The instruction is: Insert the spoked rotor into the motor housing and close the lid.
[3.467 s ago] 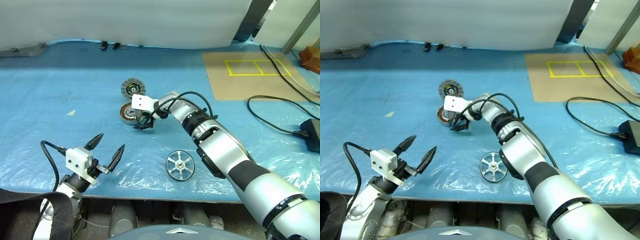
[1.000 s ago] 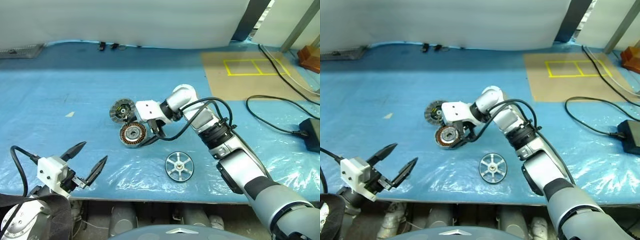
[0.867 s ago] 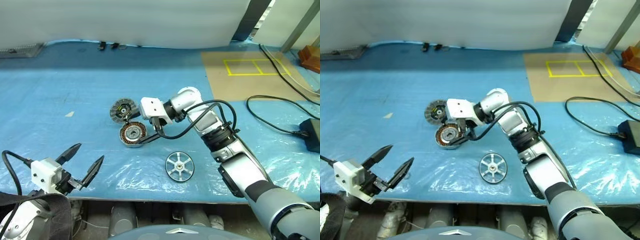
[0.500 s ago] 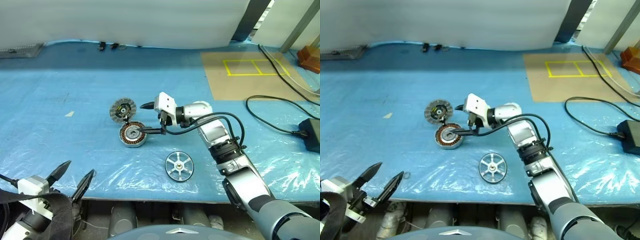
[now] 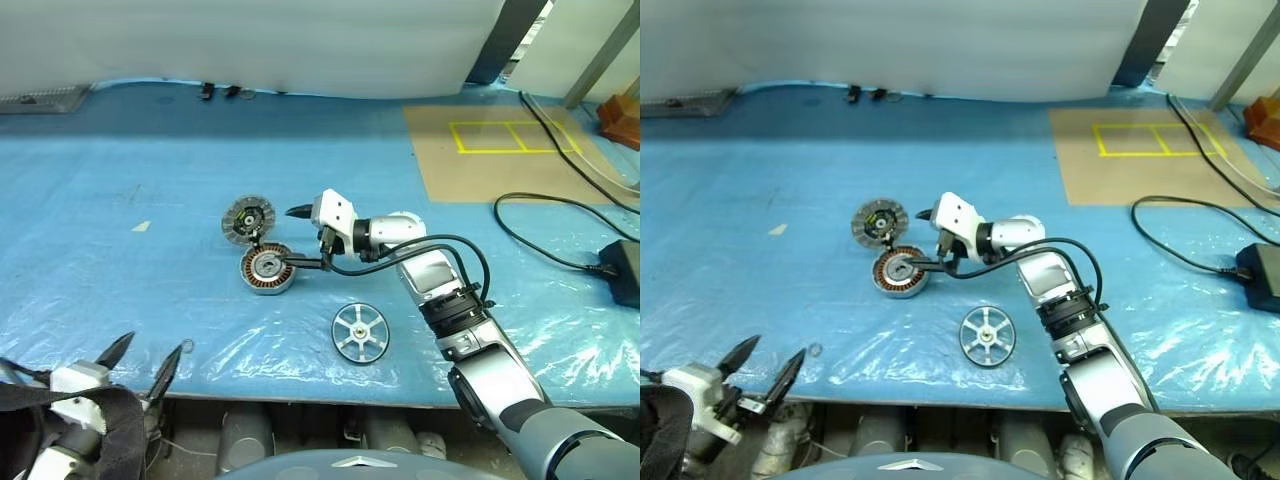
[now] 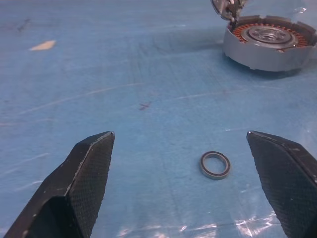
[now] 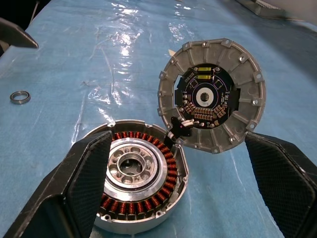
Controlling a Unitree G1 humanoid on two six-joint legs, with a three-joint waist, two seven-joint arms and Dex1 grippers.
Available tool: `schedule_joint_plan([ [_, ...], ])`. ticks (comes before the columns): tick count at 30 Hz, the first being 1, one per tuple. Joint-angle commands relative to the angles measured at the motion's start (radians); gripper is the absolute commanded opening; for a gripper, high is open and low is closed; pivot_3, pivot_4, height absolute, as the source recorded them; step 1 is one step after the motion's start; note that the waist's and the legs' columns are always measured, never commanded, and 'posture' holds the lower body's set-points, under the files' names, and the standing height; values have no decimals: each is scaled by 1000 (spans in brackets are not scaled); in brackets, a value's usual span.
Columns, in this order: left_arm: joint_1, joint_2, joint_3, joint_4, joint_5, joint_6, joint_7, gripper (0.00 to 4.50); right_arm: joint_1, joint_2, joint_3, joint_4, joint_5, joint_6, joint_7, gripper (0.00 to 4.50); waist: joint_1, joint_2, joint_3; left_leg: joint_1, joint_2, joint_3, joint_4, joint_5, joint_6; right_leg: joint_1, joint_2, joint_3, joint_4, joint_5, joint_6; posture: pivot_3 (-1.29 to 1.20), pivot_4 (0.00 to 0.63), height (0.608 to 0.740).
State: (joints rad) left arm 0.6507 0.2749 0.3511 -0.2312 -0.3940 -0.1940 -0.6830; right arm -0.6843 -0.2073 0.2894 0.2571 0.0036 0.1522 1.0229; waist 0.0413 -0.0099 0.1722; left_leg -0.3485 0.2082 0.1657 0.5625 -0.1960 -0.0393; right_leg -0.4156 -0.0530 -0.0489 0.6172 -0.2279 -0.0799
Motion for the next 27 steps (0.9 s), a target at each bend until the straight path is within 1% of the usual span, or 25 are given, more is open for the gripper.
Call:
schedule_joint_plan([
  [1,-4,0,-20,17,26,-33,2,4500,-10,-3,-1,-34,23,-10,-6,4475,0,0,0,0,0,0,0,0,0,0,0,0,0,1,-1,0,150,740],
  [7,-6,19,-21,80,52,-57,-3,4500,-13,-5,-2,-33,25,-6,-12,4475,-1,0,0,0,0,0,0,0,0,0,0,0,0,1,-2,0,150,740],
  [20,-63,34,-72,131,99,-64,8,4500,-15,-8,1,-33,24,-6,-21,4475,1,0,0,1,0,0,0,0,0,1,0,0,0,1,-2,0,150,740],
  [27,-64,45,-73,174,106,-83,12,4500,-20,-9,-4,-41,31,3,-25,4475,1,0,0,2,0,0,0,0,0,3,0,0,0,1,-2,0,150,740],
])
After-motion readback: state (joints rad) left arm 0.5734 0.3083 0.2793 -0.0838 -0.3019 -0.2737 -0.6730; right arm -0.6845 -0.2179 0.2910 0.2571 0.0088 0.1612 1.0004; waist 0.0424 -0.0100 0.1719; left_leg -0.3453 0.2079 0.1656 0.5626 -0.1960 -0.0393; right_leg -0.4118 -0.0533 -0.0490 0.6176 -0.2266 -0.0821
